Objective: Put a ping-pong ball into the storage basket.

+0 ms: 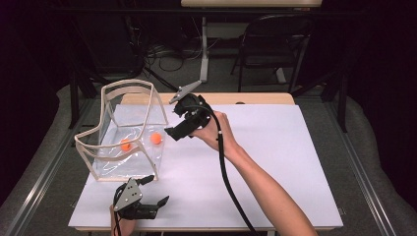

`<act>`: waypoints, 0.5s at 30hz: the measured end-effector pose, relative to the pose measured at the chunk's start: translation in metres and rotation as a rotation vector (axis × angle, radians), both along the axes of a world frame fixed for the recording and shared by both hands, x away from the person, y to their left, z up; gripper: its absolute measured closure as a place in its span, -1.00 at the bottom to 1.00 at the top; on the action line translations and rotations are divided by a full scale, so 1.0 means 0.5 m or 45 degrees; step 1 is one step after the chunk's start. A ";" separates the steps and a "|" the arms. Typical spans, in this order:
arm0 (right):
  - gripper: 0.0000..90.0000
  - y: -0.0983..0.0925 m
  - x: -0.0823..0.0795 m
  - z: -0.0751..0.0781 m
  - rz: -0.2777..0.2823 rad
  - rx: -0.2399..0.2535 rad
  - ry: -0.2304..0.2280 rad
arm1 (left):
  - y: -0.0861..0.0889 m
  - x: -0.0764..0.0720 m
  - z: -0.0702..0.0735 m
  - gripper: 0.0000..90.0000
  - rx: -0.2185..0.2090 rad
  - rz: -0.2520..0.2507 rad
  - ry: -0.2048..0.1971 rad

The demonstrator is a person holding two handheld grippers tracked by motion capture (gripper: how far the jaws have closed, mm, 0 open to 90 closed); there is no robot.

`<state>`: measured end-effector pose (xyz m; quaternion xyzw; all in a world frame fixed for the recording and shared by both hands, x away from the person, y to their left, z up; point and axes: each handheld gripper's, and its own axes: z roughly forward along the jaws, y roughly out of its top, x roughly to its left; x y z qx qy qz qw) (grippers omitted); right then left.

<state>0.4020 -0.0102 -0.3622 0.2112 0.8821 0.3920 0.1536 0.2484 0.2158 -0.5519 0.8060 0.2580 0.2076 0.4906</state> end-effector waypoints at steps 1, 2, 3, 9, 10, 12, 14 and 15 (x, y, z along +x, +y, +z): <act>-0.84 -0.004 0.000 -0.003 -0.002 -0.005 0.004 | 0.000 0.000 0.000 -0.65 -0.001 0.002 -0.002; -0.84 -0.007 0.000 -0.006 -0.005 -0.010 0.010 | 0.000 0.000 0.000 -0.65 0.000 0.003 -0.001; -0.85 -0.011 0.000 -0.009 -0.007 -0.013 0.014 | 0.000 0.000 0.000 -0.65 -0.001 0.002 0.001; -0.86 -0.029 -0.005 -0.026 -0.024 -0.043 0.030 | 0.001 0.000 0.000 -0.65 -0.004 -0.001 -0.003; -0.87 -0.033 -0.006 -0.029 -0.024 -0.046 0.030 | 0.001 0.000 0.000 -0.65 0.000 0.000 -0.001; -0.88 -0.039 -0.008 -0.035 -0.028 -0.051 0.035 | 0.001 0.000 0.000 -0.65 0.000 -0.001 -0.002; -0.90 -0.047 -0.010 -0.041 -0.034 -0.056 0.038 | 0.001 0.001 0.000 -0.65 -0.002 -0.002 -0.004; -0.91 -0.051 -0.011 -0.044 -0.036 -0.059 0.040 | 0.001 0.001 0.000 -0.65 -0.002 -0.002 -0.004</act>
